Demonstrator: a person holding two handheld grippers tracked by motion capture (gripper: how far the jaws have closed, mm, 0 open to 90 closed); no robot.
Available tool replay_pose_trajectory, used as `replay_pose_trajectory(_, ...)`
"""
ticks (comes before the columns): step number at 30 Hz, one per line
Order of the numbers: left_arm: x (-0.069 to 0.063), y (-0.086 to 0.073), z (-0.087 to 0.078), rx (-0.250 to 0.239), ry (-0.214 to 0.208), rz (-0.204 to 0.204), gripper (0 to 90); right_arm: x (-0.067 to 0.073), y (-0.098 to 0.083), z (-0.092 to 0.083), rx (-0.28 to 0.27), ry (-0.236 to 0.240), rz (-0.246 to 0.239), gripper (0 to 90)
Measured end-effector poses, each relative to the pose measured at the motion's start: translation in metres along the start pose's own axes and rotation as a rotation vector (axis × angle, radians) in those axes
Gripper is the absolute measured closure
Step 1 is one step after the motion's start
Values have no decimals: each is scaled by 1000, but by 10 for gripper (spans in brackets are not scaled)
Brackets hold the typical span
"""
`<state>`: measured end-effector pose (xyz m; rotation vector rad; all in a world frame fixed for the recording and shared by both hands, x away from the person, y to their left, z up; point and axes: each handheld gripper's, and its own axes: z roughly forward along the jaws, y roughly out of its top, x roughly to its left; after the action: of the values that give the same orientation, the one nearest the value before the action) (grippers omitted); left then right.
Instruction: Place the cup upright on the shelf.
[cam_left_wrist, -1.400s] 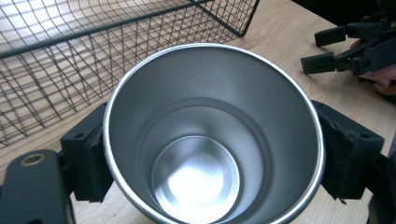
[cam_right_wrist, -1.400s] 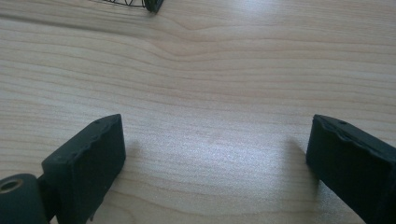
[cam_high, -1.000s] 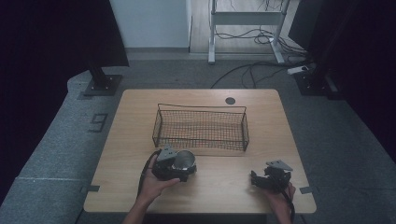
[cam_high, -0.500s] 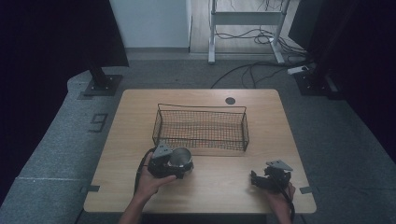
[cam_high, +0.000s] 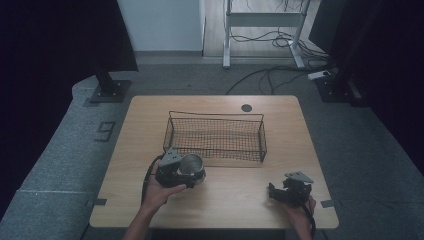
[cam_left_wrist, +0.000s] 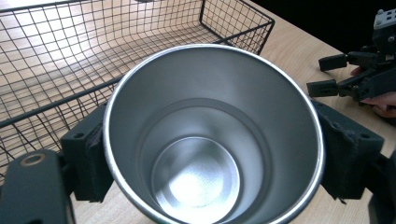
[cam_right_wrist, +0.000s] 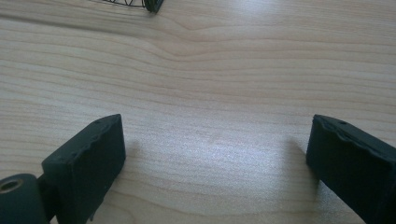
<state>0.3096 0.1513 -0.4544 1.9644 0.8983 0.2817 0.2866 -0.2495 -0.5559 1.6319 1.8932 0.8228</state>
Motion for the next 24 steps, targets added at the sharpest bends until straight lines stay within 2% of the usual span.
replay_pose_trajectory(5,1,3,-2,-2,0,0,146,0,0,0,1,-1,2,45)
replay_pose_trajectory(8,2,5,-4,-16,-32,-16,146,0,0,0,1,-2,3,45)
replay_pose_trajectory(12,1,10,-6,-22,-31,1,146,0,0,0,1,-4,5,45)
replay_pose_trajectory(24,3,23,-8,-33,-22,8,146,0,0,0,1,-7,8,45)
